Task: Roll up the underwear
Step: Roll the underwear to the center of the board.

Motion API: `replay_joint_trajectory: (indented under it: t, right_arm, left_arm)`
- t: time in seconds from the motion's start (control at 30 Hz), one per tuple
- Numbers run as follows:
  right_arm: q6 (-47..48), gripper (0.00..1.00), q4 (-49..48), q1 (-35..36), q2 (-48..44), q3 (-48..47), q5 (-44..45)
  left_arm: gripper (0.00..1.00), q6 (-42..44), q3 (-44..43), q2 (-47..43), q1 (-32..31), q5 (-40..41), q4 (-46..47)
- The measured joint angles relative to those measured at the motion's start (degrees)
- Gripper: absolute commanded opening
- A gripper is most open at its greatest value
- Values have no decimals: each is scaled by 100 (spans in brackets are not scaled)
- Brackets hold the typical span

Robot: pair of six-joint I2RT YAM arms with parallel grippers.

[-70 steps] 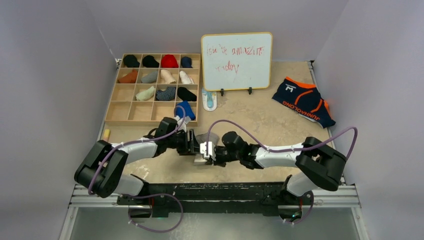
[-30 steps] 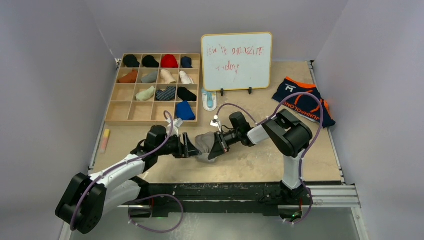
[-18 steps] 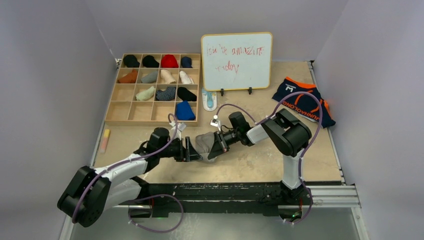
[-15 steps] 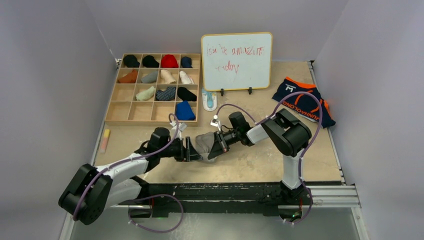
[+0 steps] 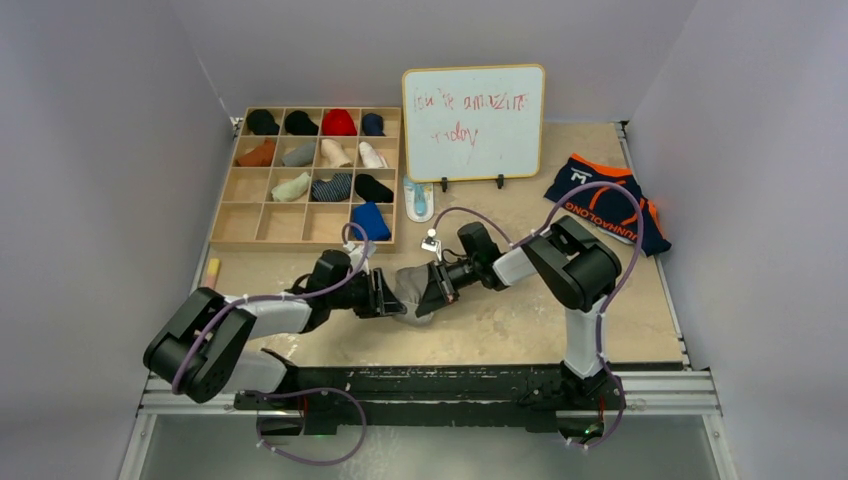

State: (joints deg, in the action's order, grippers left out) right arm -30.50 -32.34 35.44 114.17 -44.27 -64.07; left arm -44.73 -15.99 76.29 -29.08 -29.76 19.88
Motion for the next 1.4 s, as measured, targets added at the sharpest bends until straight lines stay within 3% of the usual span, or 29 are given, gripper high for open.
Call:
replay_joint_trajectory:
  t: [0.43, 0.6, 0.73, 0.83, 0.97, 1.17, 1.4]
  right_arm:
    - [254, 51, 625, -57, -446, -9, 468]
    - [535, 53, 898, -50, -887, 103, 957]
    - [857, 44, 1060, 33, -1248, 208, 1480]
    - [1108, 20, 1224, 155, -1408, 208, 1834]
    - [1266, 7, 1305, 238, -1467, 219, 2124]
    - [1078, 0, 949, 232, -1388, 321, 1781]
    - [-11, 0, -525, 162, -619, 542, 527]
  left_arm:
    - [15, -201, -651, 811, -129, 155, -24]
    - [14, -199, -863, 1019, -205, 203, -22]
    - [13, -201, -946, 1099, -258, 238, -20]
    - [13, -203, -984, 1130, -262, 236, -31]
    - [16, -203, -994, 1121, -262, 234, -72]
    - [49, -173, -855, 809, -297, 361, -192]
    - [61, -175, -208, -221, -297, 455, -280]
